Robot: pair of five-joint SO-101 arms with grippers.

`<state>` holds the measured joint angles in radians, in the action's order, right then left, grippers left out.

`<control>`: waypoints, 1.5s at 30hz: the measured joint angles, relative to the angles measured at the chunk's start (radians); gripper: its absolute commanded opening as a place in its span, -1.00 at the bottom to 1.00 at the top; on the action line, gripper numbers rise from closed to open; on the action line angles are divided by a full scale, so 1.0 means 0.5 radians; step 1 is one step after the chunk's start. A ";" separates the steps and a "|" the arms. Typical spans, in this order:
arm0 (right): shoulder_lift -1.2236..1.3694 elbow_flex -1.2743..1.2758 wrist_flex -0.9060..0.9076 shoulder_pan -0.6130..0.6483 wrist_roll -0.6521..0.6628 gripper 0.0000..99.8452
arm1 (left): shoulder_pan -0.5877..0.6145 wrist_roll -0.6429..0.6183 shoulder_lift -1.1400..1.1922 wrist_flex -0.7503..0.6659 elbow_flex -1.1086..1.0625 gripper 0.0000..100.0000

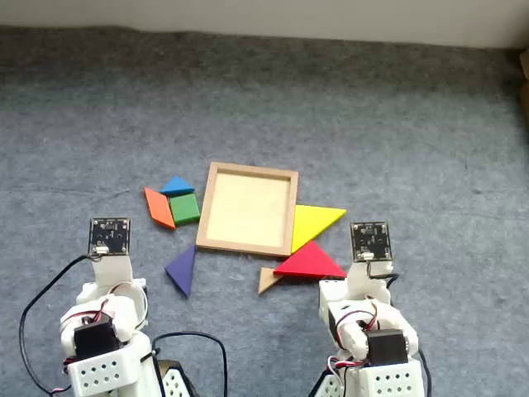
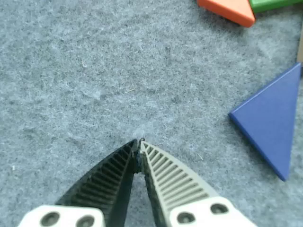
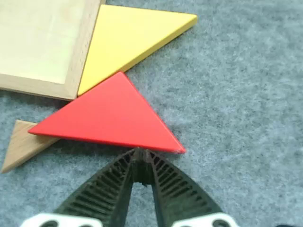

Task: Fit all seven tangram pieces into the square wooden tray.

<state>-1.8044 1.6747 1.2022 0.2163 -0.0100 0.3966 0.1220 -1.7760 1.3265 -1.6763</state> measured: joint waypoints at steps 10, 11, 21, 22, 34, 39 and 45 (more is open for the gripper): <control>0.000 0.000 0.000 0.000 0.000 -0.98 | 0.000 0.000 0.000 0.000 0.000 -0.99; 0.000 0.000 0.000 0.000 0.000 -0.98 | 0.000 0.000 0.000 0.000 0.000 -0.99; 0.000 0.000 0.000 0.000 0.000 -0.98 | 0.000 0.000 0.000 0.000 0.000 -0.99; 0.000 0.000 0.000 0.000 0.000 -0.98 | 0.000 0.000 0.000 0.000 0.000 -0.99; -0.006 -0.028 0.037 -0.117 0.000 -0.99 | 0.000 0.000 0.000 0.000 0.000 -0.99; -0.018 -0.420 0.028 -0.359 -0.104 -0.99 | 0.000 0.000 0.000 0.000 0.000 -0.99; 0.153 -0.865 0.028 -0.399 -0.230 -0.99 | 0.000 0.000 0.000 0.000 0.000 -0.99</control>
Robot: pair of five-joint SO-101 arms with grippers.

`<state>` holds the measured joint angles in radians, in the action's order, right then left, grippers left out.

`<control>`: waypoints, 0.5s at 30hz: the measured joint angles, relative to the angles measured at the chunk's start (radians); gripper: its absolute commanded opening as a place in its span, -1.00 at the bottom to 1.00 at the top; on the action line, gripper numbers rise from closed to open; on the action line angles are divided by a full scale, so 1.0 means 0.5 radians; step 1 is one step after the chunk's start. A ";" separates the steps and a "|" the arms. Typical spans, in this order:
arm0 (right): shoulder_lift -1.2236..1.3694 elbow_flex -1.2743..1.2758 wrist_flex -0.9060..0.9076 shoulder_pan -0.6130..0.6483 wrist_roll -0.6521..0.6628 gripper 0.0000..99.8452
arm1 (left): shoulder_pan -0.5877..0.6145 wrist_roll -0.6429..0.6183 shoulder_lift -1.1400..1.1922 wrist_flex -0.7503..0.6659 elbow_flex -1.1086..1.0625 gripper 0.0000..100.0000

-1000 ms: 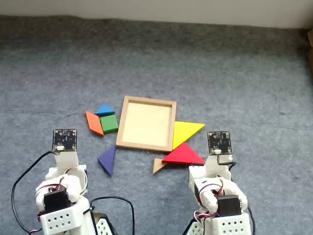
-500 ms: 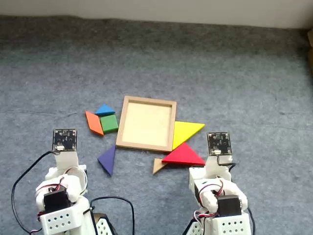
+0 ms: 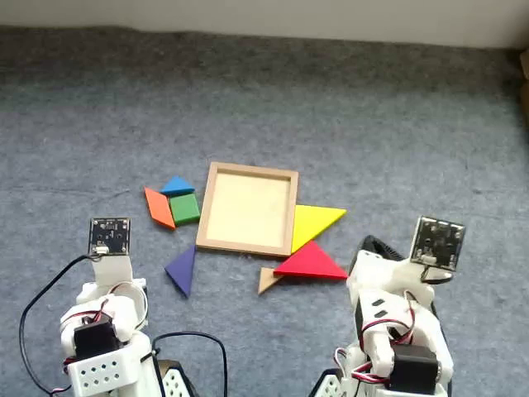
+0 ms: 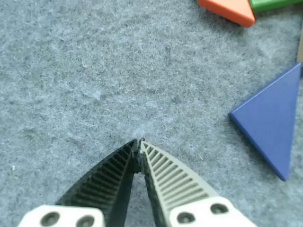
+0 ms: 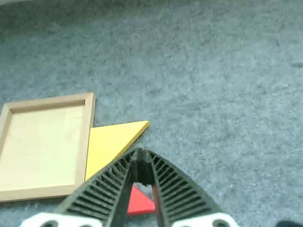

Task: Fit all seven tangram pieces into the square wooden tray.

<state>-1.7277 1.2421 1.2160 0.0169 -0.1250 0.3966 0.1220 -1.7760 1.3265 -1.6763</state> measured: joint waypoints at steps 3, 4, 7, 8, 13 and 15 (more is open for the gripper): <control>0.307 -0.245 0.000 -0.006 -0.117 -0.98 | 0.000 0.000 0.000 0.000 0.000 -0.99; 0.430 -0.334 0.000 -0.006 -0.157 -0.98 | 0.000 0.000 0.000 0.000 0.000 -0.99; 0.829 -0.559 -0.043 0.025 -0.273 -0.89 | 0.000 0.000 0.000 0.000 0.000 -0.99; 0.973 -0.620 -0.064 0.052 -0.313 -0.82 | 0.000 0.000 0.000 0.000 0.000 -0.99; 1.587 -0.770 -0.230 0.270 -0.605 -0.46 | 0.000 0.000 0.000 0.000 0.000 -0.99; 1.795 -0.773 -0.307 0.359 -0.730 -0.43 | 0.000 0.000 0.000 0.000 0.000 -0.99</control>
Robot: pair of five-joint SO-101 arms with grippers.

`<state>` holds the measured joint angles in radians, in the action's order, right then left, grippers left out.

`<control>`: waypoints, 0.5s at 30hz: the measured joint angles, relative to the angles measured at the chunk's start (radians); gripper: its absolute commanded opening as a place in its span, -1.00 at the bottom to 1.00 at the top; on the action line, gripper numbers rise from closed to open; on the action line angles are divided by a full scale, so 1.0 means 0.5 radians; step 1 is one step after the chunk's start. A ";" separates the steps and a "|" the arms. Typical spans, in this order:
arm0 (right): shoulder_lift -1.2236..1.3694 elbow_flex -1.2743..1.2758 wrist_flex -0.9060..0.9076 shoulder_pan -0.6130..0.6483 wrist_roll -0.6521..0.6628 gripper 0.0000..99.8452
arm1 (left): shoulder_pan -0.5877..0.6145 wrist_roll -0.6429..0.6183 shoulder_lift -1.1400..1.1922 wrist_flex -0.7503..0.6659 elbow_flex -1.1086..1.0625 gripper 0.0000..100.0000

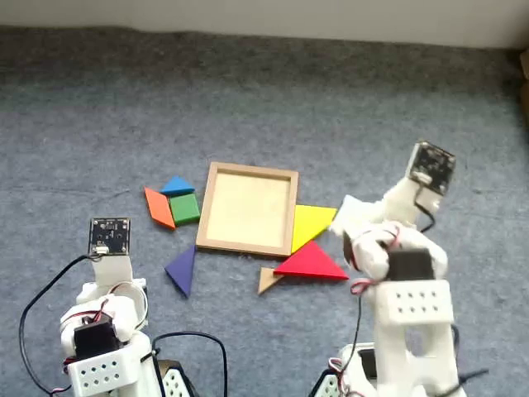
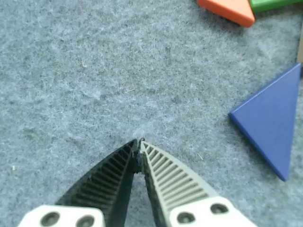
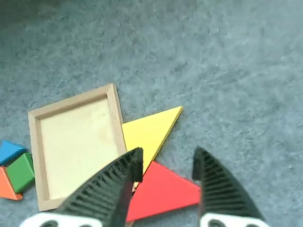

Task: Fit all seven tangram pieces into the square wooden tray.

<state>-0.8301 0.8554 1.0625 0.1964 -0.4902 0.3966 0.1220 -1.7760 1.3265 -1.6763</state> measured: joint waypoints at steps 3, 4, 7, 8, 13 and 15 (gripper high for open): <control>0.276 0.000 -0.141 0.098 -0.138 -0.43 | 0.000 0.000 0.000 0.000 0.000 -0.99; 0.350 0.000 -0.203 0.126 -0.169 -0.43 | 0.000 0.000 0.000 0.000 0.000 -0.99; 0.528 0.000 -0.420 0.212 -0.221 -0.43 | 0.000 0.000 0.000 0.000 0.000 -0.99; 0.583 0.000 -0.488 0.239 -0.230 -0.43 | 0.000 0.000 0.000 0.000 0.000 -0.99; 0.918 -0.120 -0.681 0.264 -0.359 -0.43 | 0.000 0.000 0.000 0.000 0.000 -0.99; 1.089 -0.236 -0.697 0.264 -0.374 -0.43 | 0.000 0.000 0.000 0.000 0.000 -0.99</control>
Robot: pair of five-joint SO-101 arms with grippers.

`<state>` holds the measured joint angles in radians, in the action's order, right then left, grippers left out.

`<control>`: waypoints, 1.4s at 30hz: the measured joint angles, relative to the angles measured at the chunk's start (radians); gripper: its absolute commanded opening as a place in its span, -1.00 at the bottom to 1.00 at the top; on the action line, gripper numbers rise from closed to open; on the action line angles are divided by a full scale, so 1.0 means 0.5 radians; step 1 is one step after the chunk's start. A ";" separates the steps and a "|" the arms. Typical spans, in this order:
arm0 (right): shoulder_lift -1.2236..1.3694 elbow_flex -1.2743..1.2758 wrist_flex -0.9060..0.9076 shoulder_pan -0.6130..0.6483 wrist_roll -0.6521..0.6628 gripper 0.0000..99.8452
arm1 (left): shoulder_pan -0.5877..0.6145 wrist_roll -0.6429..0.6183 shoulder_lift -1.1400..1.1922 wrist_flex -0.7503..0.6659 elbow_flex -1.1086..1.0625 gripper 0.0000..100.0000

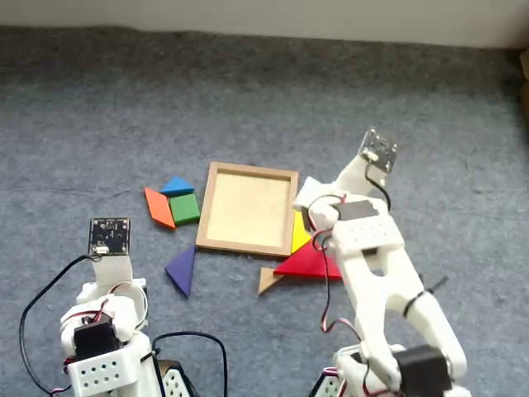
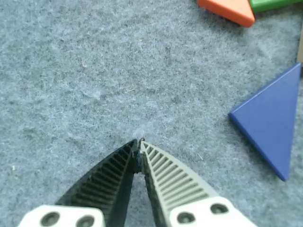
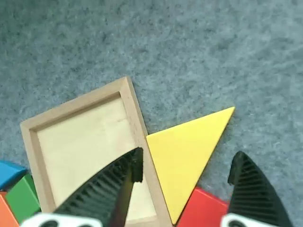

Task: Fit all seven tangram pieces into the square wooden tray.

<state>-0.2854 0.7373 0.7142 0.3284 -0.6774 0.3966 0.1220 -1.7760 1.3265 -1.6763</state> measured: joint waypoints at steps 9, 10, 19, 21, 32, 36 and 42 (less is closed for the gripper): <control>0.657 -0.457 0.018 0.003 -0.009 -0.43 | 0.000 0.000 0.000 0.000 0.000 -0.99; 0.712 -0.509 0.061 0.003 -0.009 -0.43 | 0.000 0.000 0.000 0.000 0.000 -0.99; 1.175 -0.967 0.457 0.006 -0.012 -0.42 | 0.000 0.000 0.000 0.000 0.000 -0.99; 1.237 -1.049 0.528 0.003 -0.012 -0.42 | 0.000 0.000 0.000 0.000 0.000 -0.99; 1.320 -1.191 0.930 -0.267 0.298 -0.43 | 0.000 0.000 0.000 0.000 0.000 -0.99; 1.329 -1.252 1.031 -0.476 0.525 -0.43 | 0.000 0.000 0.000 0.000 0.000 -0.99; 1.363 -1.439 1.350 -0.577 0.746 -0.43 | 0.000 0.000 0.000 0.000 0.000 -0.99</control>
<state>0.3959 0.0176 1.3894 0.0399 -0.3046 0.3966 0.1220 -1.7760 1.3265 -1.6763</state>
